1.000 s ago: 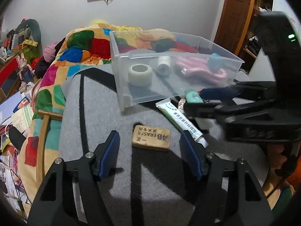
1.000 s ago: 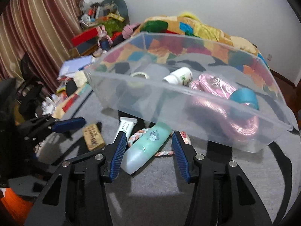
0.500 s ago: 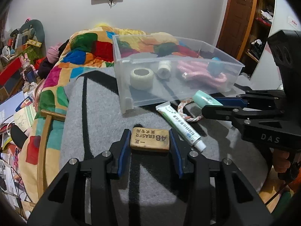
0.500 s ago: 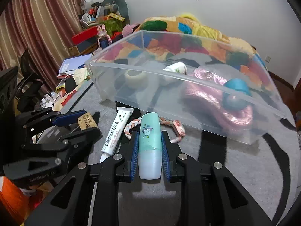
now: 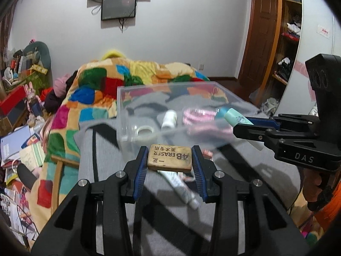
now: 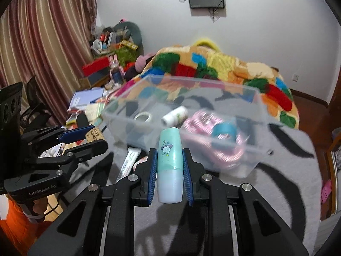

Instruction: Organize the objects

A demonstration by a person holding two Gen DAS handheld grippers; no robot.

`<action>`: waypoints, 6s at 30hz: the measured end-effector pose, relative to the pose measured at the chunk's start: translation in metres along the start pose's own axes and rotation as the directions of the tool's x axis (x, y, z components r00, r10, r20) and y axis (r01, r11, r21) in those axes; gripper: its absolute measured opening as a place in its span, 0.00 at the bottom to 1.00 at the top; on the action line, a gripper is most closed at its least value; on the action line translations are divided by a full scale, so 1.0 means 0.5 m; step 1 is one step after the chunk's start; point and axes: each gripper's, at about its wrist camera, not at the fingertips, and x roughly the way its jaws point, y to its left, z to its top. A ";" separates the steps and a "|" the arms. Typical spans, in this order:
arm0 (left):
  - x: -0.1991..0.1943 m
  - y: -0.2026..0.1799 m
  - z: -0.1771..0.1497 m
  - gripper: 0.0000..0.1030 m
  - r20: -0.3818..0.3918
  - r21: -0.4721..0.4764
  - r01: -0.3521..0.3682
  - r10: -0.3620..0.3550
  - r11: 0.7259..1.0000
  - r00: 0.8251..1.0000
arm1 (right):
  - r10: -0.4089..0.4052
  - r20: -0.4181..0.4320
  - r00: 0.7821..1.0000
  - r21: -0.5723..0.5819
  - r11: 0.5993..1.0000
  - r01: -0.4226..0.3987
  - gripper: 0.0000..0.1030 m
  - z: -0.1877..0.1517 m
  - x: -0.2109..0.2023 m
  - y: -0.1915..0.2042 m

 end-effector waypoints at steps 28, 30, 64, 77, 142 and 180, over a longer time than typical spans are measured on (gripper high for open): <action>0.168 0.016 0.080 0.40 -0.102 -0.050 -0.031 0.025 0.998 0.994 | -0.073 -0.079 0.994 -0.002 0.997 0.073 0.12 0.077 0.146 -0.074; 0.164 0.014 0.081 0.43 -0.100 -0.048 -0.034 0.029 0.998 0.995 | -0.071 -0.069 0.995 -0.003 0.997 0.071 0.12 0.075 0.138 -0.072; 0.116 -0.013 -0.066 0.72 -0.215 0.026 -0.025 0.030 0.999 0.976 | 0.019 -0.275 0.961 -0.058 0.998 -0.036 0.33 -0.034 0.172 -0.015; 0.127 -0.025 -0.087 0.28 -0.237 0.041 -0.023 0.032 0.999 0.971 | 0.017 -0.224 0.974 -0.066 0.997 -0.033 0.11 -0.047 0.134 -0.016; 0.026 -0.027 0.058 0.56 0.101 -0.046 0.016 -0.011 0.999 0.995 | -0.035 0.125 0.992 -0.025 0.999 0.039 0.56 0.034 -0.059 -0.063; 0.026 -0.057 -0.036 0.90 0.090 -0.063 -0.004 0.009 0.998 0.996 | -0.056 0.136 0.989 0.024 0.998 0.053 0.79 -0.064 -0.047 -0.076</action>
